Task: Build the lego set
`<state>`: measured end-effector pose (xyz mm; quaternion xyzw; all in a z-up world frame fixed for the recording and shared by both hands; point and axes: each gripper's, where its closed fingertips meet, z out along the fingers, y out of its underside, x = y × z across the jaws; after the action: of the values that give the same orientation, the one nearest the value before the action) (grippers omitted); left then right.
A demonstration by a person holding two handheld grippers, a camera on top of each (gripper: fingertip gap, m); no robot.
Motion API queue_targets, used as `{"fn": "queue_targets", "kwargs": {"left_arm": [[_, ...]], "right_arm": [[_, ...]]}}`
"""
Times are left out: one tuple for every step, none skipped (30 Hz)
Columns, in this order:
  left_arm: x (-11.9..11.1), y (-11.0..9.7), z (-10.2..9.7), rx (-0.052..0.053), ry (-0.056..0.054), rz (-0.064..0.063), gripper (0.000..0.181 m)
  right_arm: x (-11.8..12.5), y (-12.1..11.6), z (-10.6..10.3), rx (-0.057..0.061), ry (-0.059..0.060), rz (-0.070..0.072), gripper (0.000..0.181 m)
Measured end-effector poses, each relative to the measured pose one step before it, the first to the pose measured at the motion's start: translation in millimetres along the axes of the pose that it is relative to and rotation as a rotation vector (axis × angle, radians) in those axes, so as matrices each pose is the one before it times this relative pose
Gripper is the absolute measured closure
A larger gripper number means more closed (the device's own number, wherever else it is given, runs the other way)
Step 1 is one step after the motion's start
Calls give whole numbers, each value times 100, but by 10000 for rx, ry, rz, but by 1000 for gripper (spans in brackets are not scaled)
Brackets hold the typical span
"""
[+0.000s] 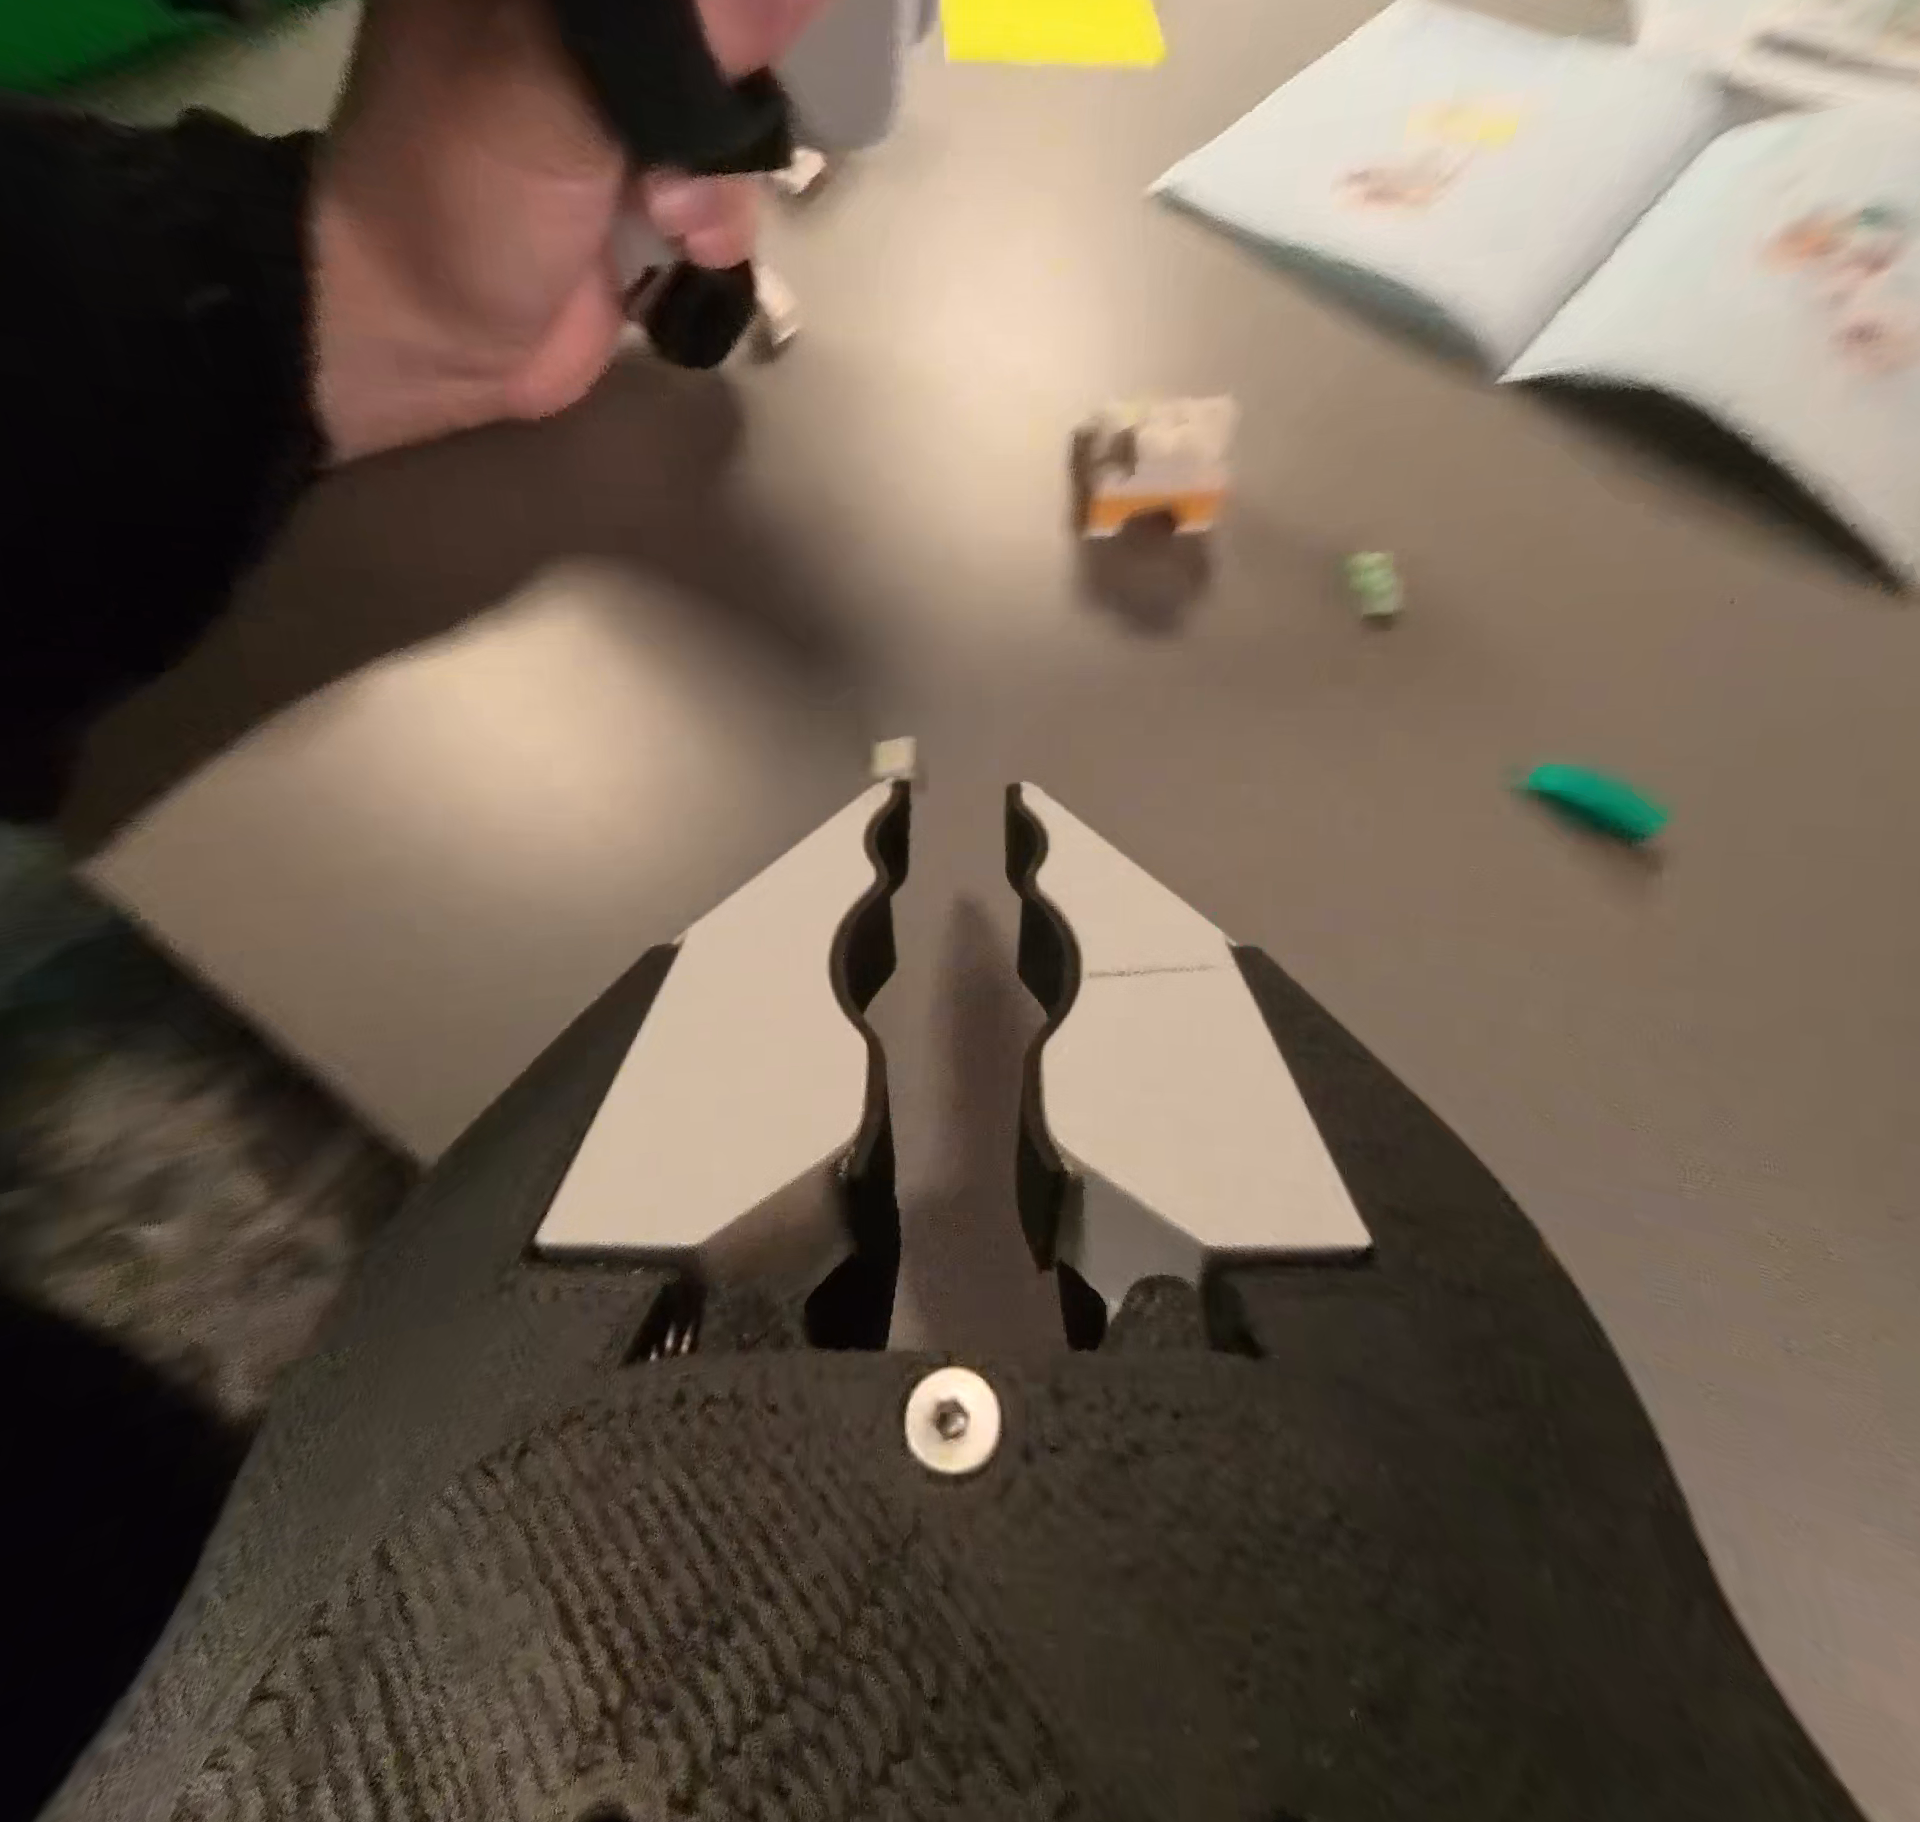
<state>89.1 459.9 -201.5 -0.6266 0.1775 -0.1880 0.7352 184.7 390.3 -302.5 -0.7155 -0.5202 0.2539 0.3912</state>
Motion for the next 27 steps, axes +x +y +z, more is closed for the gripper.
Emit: {"fn": "queue_targets", "kwargs": {"left_arm": [[-30, 17, -5, -17, -6, -41, 175], [-2, -46, -28, 21, 0, 7, 175], [47, -31, -10, 12, 22, 10, 175], [46, 53, 29, -26, 32, 8, 175], [25, 101, 46, -55, 28, -19, 175], [58, 76, 51, -46, 38, -27, 175], [69, 66, 45, -33, 51, -22, 175], [87, 52, 41, -31, 50, -12, 175], [79, 70, 52, -42, 43, 2, 175], [74, 77, 54, -47, 40, 13, 175], [94, 82, 51, -45, 45, 16, 175], [87, 76, 49, -41, 42, 7, 175], [84, 66, 39, -35, 39, 1, 175], [82, 37, 23, -30, 40, 8, 175], [42, 22, -15, -17, 6, 22, 175], [-9, -31, -49, 2, -21, 36, 175], [-48, -82, -73, 36, -41, 27, 175], [-59, -101, -71, 50, -36, 6, 175], [-72, -65, -46, 34, -27, -5, 175], [-50, 27, -10, -4, -12, -15, 175], [-35, 93, 25, -46, 7, -39, 175], [0, 68, 25, -36, 25, -48, 175], [6, 14, 13, -1, 16, -23, 175], [1, -7, 0, 4, -2, 15, 175], [-12, 18, -7, -13, -11, 28, 175], [-5, 7, 12, -11, -2, 20, 175], [19, 5, 3, -4, 11, 7, 175]], "right_arm": [[-638, 134, 86, 34, -190, 228, 166], [-334, 68, 190, 108, -30, 78, 166], [-246, 195, 324, -5, -31, -24, 165], [-239, 376, 367, -207, -67, -101, 165], [-141, 371, 287, -319, -11, -131, 164], [-112, -11, 116, -79, 3, -109, 163], [-184, -7, 2, 1, -82, -112, 163], [-242, -16, -44, 37, -147, -109, 163], [-246, -23, -73, 55, -156, -150, 161], [-238, -47, -83, 75, -145, -163, 160], [-201, -58, -63, 70, -131, -97, 159], [-79, -12, -8, 9, -82, 11, 159], [-42, 65, 48, -66, -99, 66, 159], [-75, 98, 54, -98, -130, 58, 158], [-56, 96, 18, -97, -115, 14, 157], [-81, 29, -33, -78, -126, -94, 157], [58, -111, -113, -23, -33, -309, 157], [331, -209, -155, -8, 120, -472, 156], [395, -202, -133, -66, 94, -467, 156], [218, -262, -77, -43, -73, -406, 156], [191, -284, -8, -18, -113, -327, 155], [178, -207, 85, -15, -152, -315, 154], [51, -114, 158, 17, -267, -327, 154], [51, -13, 213, 44, -284, -227, 154], [-21, 95, 243, 19, -341, -81, 154], [-168, 159, 225, -8, -422, -14, 153], [-125, 33, 169, 71, -335, -75, 152]]}}
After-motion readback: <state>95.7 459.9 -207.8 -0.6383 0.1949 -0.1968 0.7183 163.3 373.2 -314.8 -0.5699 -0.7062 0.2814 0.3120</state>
